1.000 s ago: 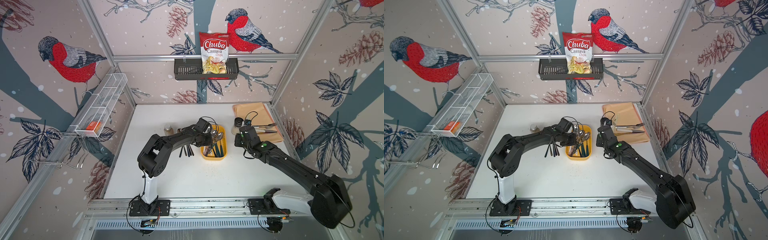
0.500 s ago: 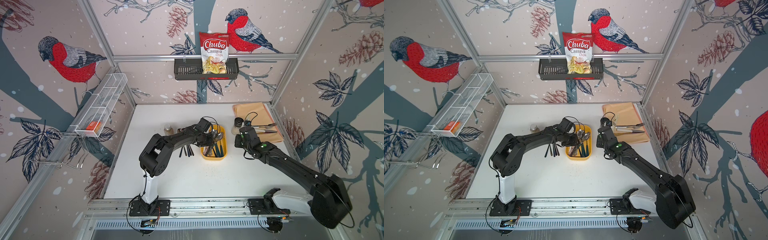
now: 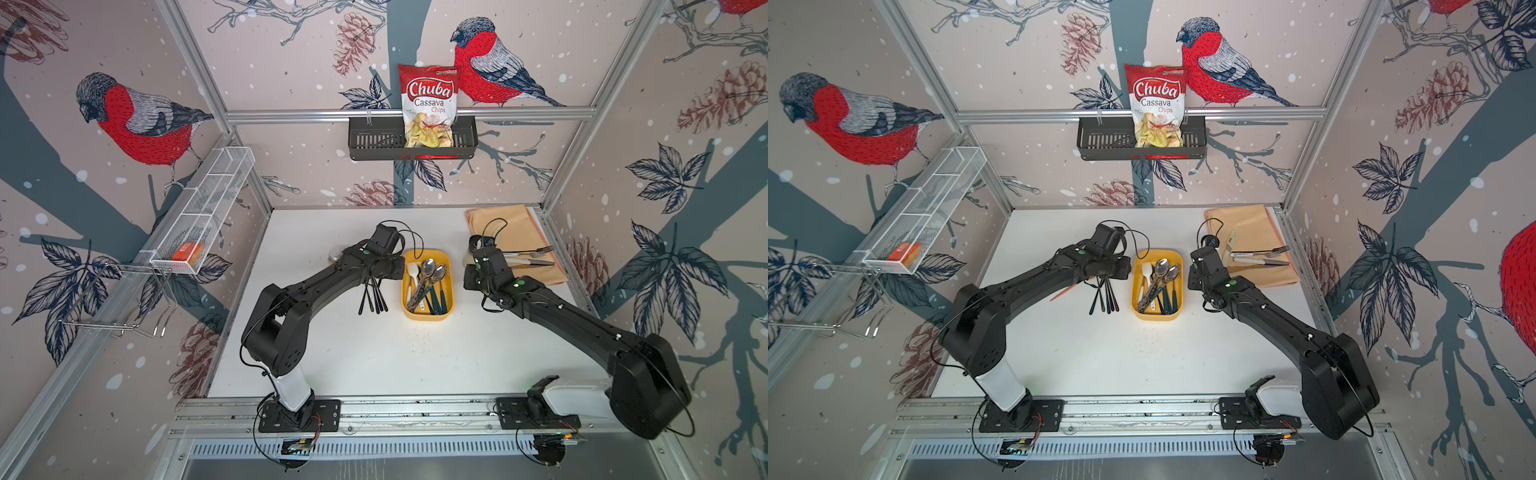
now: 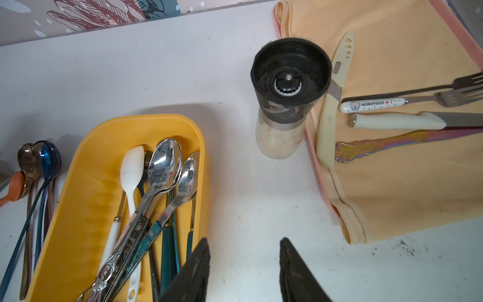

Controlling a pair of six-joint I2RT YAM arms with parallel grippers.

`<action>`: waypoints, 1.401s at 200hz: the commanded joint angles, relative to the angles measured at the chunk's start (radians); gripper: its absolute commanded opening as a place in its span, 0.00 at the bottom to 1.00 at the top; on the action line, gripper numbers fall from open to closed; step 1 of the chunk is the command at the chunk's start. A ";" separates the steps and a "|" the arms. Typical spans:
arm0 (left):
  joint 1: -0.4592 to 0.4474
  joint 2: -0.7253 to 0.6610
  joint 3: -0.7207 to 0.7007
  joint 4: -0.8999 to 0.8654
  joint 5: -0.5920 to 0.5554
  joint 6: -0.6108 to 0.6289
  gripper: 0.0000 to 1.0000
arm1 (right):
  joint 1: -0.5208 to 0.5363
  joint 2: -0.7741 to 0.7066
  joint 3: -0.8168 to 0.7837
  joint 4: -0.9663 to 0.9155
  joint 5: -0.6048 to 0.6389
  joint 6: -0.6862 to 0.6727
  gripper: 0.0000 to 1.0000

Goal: Put the spoon into the storage box
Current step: Place the spoon in the storage box, then pick up the spoon from the center of the board.

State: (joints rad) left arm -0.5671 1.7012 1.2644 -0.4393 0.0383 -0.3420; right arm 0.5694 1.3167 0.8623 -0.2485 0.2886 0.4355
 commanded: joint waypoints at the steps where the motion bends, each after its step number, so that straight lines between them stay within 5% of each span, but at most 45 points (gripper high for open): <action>1: 0.050 -0.036 -0.058 -0.010 -0.051 0.086 0.25 | 0.006 0.011 0.012 0.027 -0.012 -0.018 0.45; 62: 0.106 0.028 -0.108 0.024 -0.083 0.150 0.15 | 0.020 0.022 0.030 0.015 -0.004 -0.012 0.45; 280: 0.138 0.188 -0.085 0.053 -0.115 0.116 0.21 | 0.026 -0.014 0.000 -0.011 0.022 0.016 0.45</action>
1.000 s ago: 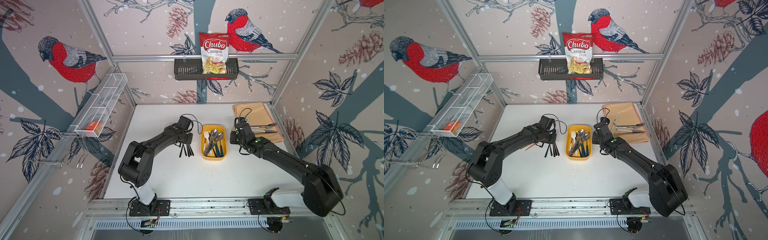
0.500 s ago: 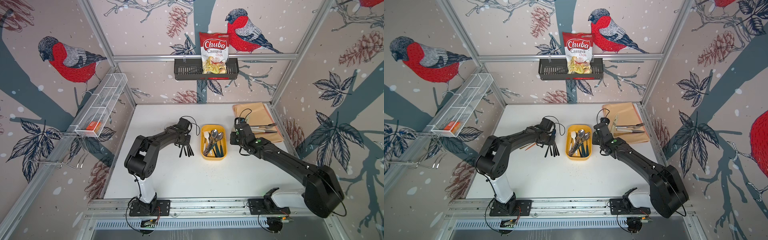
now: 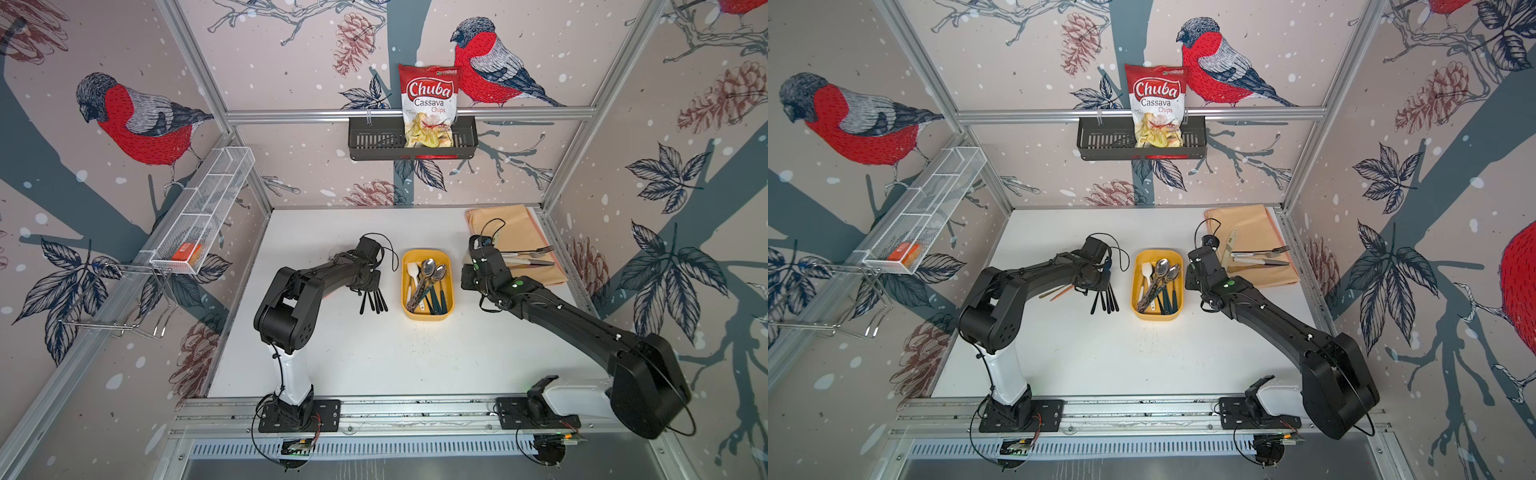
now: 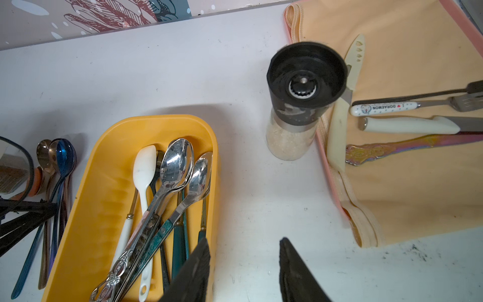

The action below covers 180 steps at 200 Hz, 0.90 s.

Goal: Put the spoon into the storage box
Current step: Pick up the spoon from the center of the board.

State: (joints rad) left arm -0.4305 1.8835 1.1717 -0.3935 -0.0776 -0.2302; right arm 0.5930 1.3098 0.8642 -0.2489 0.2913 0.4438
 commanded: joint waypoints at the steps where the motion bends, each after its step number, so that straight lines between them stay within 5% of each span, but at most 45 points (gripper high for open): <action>1: 0.001 0.005 0.008 0.007 0.002 0.005 0.21 | 0.002 -0.006 -0.002 -0.010 0.020 0.008 0.45; 180: 0.001 -0.040 -0.004 -0.014 -0.001 0.005 0.03 | 0.004 -0.001 -0.010 0.005 0.011 0.013 0.45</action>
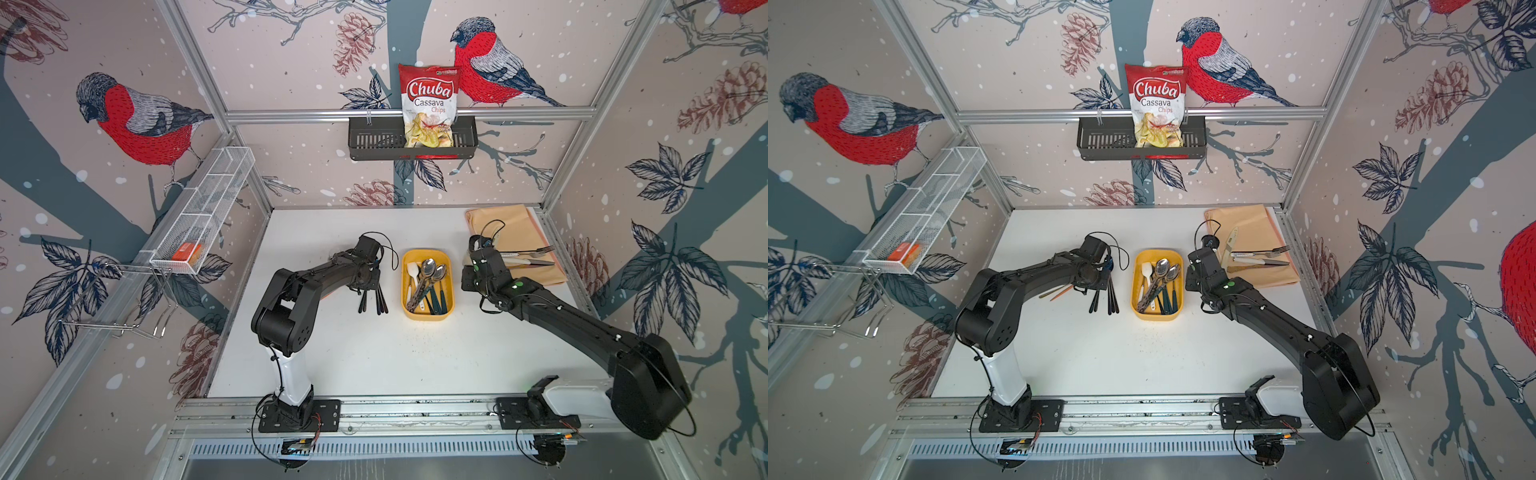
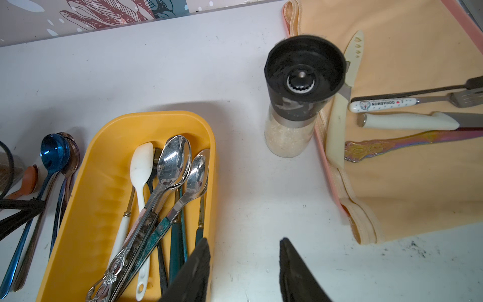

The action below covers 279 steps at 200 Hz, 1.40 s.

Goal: Put the spoon into the storage box
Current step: Pick up the spoon from the center of the board.

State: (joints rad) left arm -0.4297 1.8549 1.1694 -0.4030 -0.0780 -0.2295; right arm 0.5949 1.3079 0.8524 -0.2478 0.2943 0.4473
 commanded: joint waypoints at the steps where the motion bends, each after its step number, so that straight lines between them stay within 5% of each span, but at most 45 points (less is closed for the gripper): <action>1: 0.000 -0.011 -0.001 -0.004 0.001 0.005 0.03 | 0.002 0.000 0.002 0.004 0.008 0.009 0.45; 162: -0.001 -0.138 -0.011 0.001 0.164 -0.084 0.00 | 0.003 0.025 0.017 0.019 -0.001 -0.009 0.45; 279: -0.154 -0.142 0.041 0.242 0.363 -0.403 0.00 | -0.008 0.033 0.026 0.031 -0.013 -0.028 0.45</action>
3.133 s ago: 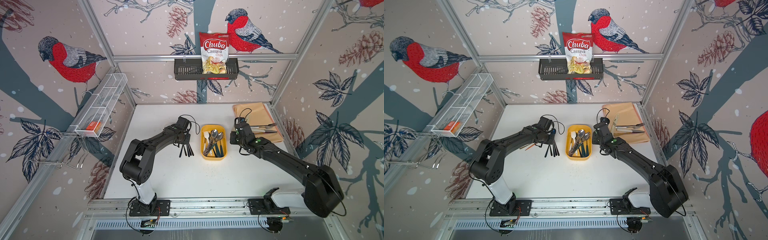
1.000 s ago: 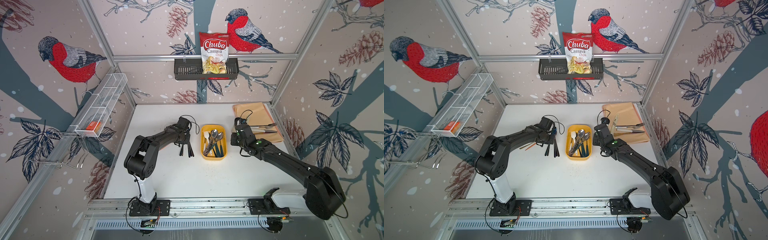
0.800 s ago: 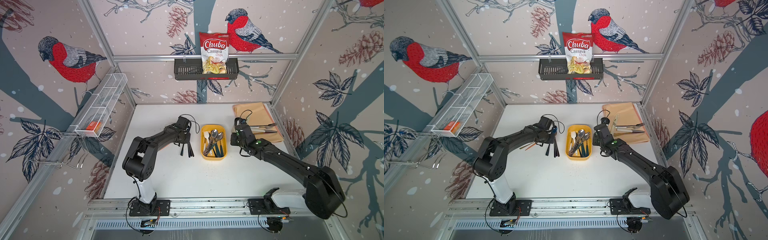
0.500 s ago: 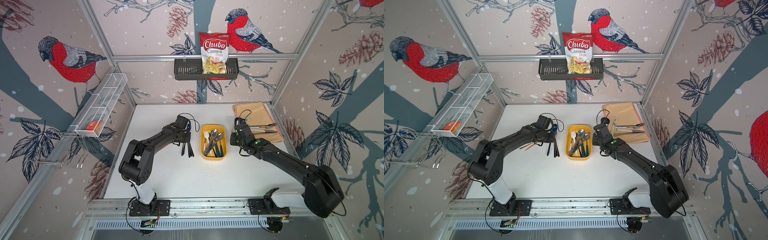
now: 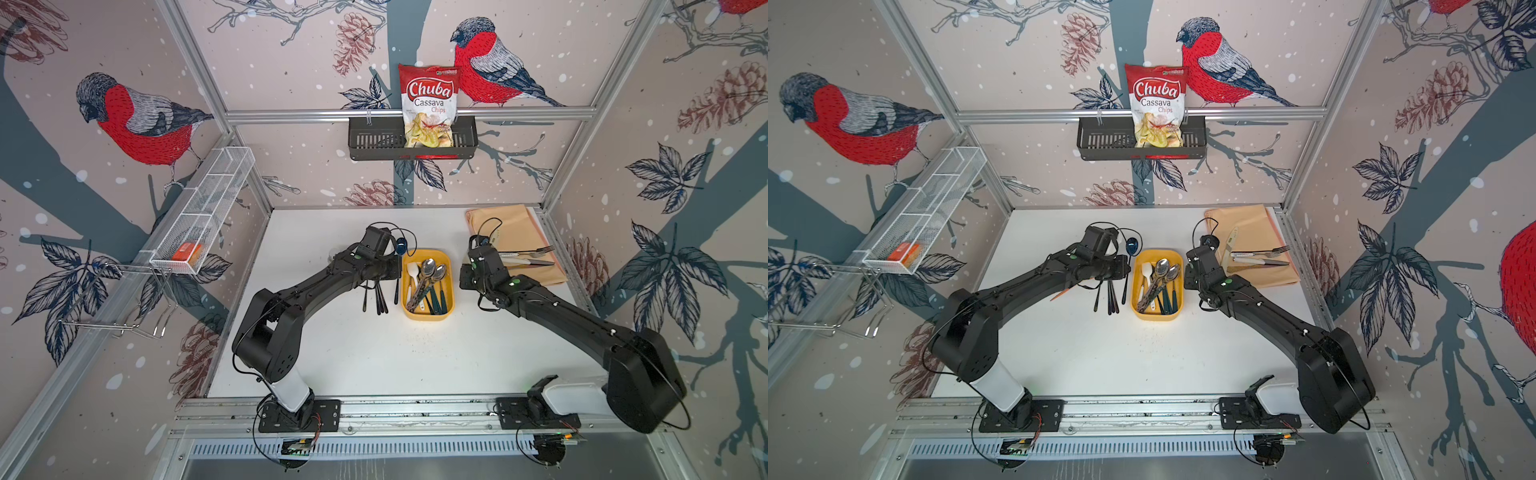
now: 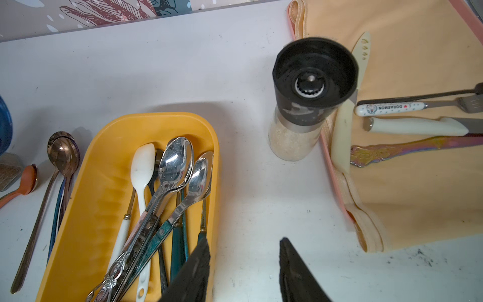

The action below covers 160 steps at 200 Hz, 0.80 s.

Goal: Put the spoon into the storage box
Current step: Place the spoon in the storage box.

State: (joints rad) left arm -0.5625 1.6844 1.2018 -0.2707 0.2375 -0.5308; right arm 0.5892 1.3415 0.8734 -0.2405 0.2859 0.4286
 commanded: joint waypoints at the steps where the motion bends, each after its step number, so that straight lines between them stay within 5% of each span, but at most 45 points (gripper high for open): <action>1: -0.022 0.030 0.009 0.112 0.048 -0.105 0.00 | -0.002 -0.002 0.004 0.023 -0.004 -0.010 0.45; 160: -0.086 0.265 0.085 0.120 0.073 -0.176 0.00 | -0.040 0.013 -0.005 0.043 -0.085 -0.052 0.45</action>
State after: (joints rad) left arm -0.6430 1.9209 1.2610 -0.1631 0.2951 -0.6987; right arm 0.5495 1.3415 0.8494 -0.2260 0.2253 0.3912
